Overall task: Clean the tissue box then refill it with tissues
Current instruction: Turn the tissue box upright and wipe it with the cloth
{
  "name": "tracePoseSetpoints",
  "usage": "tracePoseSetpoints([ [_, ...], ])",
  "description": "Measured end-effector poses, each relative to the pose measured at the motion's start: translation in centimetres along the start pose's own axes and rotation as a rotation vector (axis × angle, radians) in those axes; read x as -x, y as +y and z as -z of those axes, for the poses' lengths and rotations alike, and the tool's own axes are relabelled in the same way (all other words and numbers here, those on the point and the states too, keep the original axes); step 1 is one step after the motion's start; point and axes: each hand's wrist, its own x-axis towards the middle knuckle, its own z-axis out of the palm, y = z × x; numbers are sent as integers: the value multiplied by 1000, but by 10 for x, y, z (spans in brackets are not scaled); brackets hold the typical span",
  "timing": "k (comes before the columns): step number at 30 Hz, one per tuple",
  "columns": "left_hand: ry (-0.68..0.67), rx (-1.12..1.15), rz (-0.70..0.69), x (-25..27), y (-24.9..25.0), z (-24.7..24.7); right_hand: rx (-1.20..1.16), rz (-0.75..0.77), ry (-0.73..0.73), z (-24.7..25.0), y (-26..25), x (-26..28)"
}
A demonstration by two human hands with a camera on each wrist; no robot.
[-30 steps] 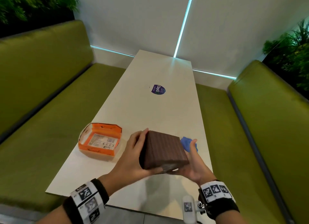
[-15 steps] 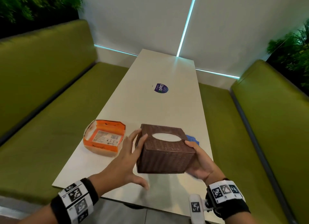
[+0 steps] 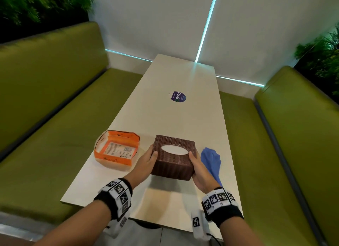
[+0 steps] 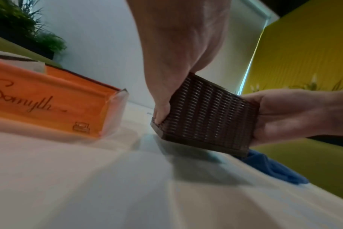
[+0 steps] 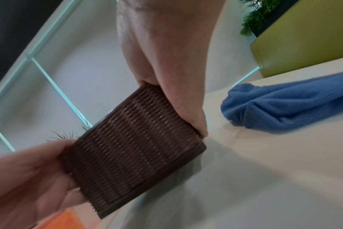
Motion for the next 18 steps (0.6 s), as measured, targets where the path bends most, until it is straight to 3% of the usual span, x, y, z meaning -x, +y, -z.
tracePoseSetpoints([
  [18,32,-31,32,-14,-3,0,236,2,55,-1,7,-23],
])
